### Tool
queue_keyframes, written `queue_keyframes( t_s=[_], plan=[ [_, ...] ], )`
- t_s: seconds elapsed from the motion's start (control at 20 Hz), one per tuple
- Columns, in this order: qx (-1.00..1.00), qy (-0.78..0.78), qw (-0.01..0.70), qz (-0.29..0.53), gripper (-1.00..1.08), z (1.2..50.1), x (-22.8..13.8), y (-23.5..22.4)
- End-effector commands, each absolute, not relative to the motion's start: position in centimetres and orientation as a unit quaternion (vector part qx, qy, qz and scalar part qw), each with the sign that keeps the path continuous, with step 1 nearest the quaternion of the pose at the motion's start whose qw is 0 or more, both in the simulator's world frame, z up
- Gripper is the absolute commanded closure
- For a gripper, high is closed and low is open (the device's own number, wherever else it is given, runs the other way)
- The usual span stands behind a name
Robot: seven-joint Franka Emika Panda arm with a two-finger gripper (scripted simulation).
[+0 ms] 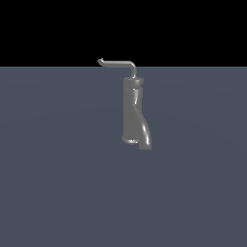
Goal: Turn on the faucet by rotating a designated handle.
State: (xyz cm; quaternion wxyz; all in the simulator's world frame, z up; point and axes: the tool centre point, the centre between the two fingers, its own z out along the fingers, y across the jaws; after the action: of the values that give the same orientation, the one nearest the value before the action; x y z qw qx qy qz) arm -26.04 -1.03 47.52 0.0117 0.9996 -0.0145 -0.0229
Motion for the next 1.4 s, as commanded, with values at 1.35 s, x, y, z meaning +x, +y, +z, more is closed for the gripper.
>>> queue_keyframes(
  t_s=[1.35],
  plan=[
    [0.995,-0.093,-0.015,-0.02,1.08,47.5,-21.2,0.1]
  ],
)
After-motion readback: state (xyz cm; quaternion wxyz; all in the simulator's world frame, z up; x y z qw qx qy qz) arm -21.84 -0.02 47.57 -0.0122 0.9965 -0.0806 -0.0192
